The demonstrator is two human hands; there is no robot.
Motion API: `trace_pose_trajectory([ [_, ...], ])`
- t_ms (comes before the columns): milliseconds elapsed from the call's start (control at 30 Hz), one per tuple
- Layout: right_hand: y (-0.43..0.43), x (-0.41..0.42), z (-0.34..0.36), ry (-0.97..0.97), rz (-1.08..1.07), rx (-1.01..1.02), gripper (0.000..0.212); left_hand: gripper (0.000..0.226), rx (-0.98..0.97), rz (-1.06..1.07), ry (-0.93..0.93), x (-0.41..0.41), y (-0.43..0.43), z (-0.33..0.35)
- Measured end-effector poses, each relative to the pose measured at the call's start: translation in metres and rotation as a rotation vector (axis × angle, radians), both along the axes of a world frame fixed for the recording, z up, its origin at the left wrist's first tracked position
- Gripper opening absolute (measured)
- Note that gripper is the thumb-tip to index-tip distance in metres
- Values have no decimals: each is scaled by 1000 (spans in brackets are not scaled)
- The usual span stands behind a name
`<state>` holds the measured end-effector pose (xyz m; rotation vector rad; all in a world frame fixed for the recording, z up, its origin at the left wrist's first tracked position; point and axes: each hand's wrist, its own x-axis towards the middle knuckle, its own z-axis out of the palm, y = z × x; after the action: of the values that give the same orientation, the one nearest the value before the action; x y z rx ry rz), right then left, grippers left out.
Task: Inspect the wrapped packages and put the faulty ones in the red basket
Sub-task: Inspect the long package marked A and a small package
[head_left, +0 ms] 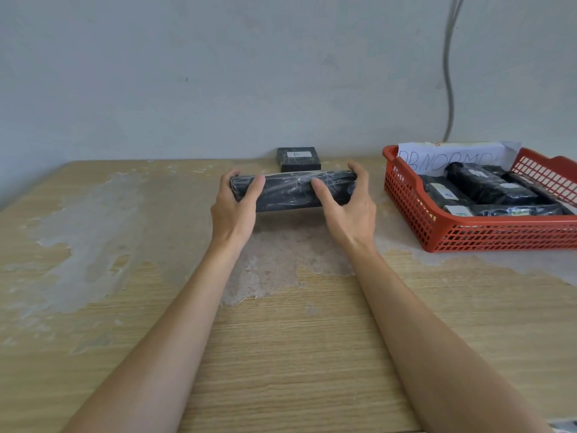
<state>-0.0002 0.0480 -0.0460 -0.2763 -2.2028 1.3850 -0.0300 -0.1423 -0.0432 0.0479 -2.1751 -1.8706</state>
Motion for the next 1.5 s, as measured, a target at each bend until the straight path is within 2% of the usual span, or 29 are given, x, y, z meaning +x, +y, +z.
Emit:
trace_pose_trajectory([
  [100,2,1,2,37,-65,-34,73,68,-13,-55,-32,2,1,0],
  [267,5,1,4,27,-26,-115,86,56,-10,-43,-8,-3,-2,-3],
  [333,6,2,5,23,-16,-122,84,52,12,-66,-9,-4,-3,-3],
  [467,8,0,5,61,-26,-139,52,42,69,-50,-36,-7,-5,-2],
  [533,9,-3,3,91,-53,-128,44,32,90,-50,-49,-8,-5,-1],
  [700,7,-4,4,76,-40,-179,52,31,99,-37,-72,-8,-5,-2],
  [733,6,-4,5,59,-26,-193,55,34,115,-57,-63,-6,-6,-2],
  [833,6,-9,-2,37,-2,-194,62,67,86,-89,-42,-5,-11,-1],
  [967,6,-9,-2,41,-3,-198,63,74,33,-97,-10,-7,-15,-3],
  [1133,8,-5,4,63,-60,-247,43,88,-84,-93,-12,-6,-16,-5],
  [1233,11,-3,8,66,-104,-305,30,110,-221,-146,17,-6,-17,-6],
  [1267,12,-3,10,72,-119,-333,28,110,-267,-146,40,-5,-17,-5],
  [1333,12,-1,12,107,-129,-352,24,92,-306,-82,96,-4,-19,-3],
  [1400,11,0,13,134,-123,-306,30,78,-309,-13,138,-6,-20,-3],
  [1500,10,0,11,135,-127,-180,56,76,-266,2,118,-7,-21,-3],
])
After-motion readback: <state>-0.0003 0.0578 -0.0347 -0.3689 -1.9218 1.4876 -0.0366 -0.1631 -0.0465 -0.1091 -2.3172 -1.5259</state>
